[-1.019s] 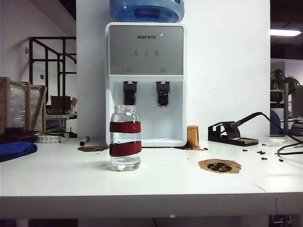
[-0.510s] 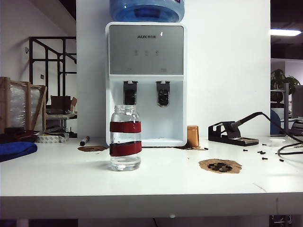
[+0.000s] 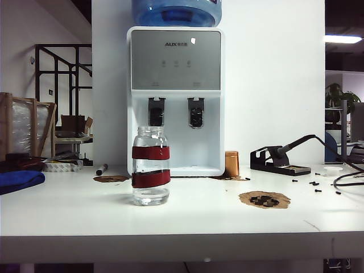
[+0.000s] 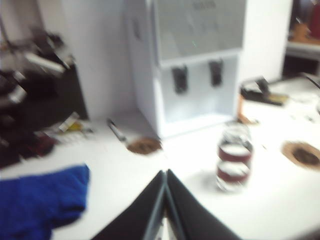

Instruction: Pick up the water bottle with two loops of red belts, then reach the front water dispenser and gently press the gray-black baffle horizontally to get a little water.

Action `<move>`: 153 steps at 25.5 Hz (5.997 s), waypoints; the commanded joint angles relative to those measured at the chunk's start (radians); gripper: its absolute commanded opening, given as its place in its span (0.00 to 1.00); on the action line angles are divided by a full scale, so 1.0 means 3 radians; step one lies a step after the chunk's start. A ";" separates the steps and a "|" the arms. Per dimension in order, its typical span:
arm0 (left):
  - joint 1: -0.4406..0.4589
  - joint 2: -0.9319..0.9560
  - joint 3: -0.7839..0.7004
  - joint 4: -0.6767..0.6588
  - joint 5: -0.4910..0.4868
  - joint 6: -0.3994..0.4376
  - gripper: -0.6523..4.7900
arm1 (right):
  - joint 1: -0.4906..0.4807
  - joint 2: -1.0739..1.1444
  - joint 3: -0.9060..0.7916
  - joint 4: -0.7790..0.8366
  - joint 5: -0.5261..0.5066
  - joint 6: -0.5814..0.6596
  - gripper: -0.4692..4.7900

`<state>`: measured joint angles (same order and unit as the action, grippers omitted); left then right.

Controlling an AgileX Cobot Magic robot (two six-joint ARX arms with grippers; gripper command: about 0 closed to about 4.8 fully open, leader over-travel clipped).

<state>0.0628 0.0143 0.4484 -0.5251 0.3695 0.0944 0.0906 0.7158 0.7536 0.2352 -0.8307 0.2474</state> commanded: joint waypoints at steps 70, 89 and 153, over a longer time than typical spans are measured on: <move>-0.0001 0.1892 0.0991 0.0131 0.0388 0.0164 0.11 | 0.1612 0.4643 -0.0048 0.3520 0.1542 -0.0450 1.00; -0.0004 0.1892 0.0991 0.0131 0.0389 0.0168 0.11 | 0.1612 0.4733 0.0370 0.2932 0.1637 -0.0462 1.00; -0.0017 0.1886 0.0991 0.0006 0.0746 0.0175 0.11 | 0.1801 0.4960 0.0793 0.2580 0.1466 -0.0450 0.99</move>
<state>0.0589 0.5812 0.7380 -0.5243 0.5690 0.1432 0.6273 2.2059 0.9844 0.9913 -0.3893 0.1089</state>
